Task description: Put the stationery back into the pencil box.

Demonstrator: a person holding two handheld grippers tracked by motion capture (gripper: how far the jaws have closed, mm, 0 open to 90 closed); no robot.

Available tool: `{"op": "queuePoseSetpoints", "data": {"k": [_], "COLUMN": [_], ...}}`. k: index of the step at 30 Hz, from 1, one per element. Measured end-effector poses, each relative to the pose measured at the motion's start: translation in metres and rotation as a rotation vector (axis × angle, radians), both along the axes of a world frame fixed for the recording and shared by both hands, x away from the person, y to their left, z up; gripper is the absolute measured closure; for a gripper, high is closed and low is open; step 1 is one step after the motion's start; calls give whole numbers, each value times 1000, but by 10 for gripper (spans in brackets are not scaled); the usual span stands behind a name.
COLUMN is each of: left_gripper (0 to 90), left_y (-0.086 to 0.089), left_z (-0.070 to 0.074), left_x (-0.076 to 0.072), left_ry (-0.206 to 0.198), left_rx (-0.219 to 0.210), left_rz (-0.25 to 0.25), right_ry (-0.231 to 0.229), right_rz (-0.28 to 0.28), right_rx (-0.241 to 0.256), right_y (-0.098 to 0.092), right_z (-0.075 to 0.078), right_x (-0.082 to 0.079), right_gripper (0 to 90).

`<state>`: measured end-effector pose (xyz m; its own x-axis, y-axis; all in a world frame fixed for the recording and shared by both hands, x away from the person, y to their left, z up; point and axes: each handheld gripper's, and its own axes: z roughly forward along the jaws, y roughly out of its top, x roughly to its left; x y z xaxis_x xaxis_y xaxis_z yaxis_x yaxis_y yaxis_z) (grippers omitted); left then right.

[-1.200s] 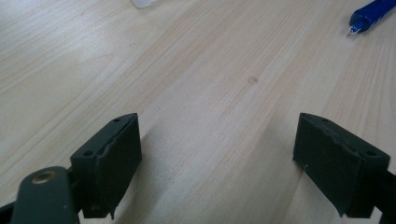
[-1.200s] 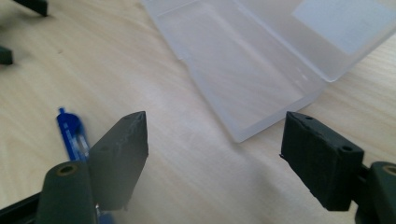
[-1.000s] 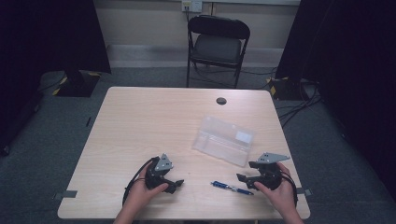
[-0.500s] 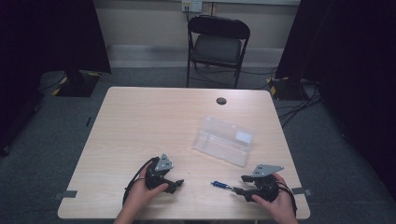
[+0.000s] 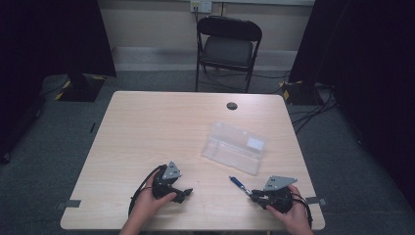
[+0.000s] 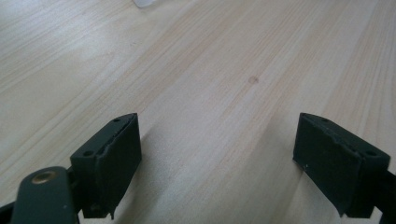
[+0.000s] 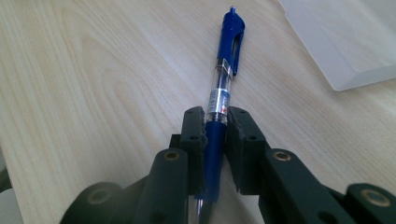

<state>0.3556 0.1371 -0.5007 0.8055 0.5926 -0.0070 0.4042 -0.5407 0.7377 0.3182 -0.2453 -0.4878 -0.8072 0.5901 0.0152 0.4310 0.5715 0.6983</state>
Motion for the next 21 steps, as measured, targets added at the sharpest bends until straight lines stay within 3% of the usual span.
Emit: {"op": "queuePoseSetpoints", "data": {"k": [8, 10, 13, 15, 21], "left_gripper": [147, 147, 147, 147, 147], "left_y": [0, 0, 0, 0, 0], "left_z": [0, 0, 0, 0, 0], "left_x": [0, 0, 0, 0, 0], "left_ry": [0, 0, 0, 0, 0], "left_rx": [0, 0, 2, 1, 2], "left_rz": [0, 1, -1, 0, -1], "right_ry": [10, 4, 18, 3, 19], "right_rz": [-23, -30, -44, -55, -76], "right_rx": [5, 14, 33, 1, 9], "right_y": [2, 3, 3, 3, -2], "right_z": [0, -1, -1, 0, 0], "right_x": [3, 4, 3, 1, -6], "right_gripper": [792, 779, 646, 657, 653]}}
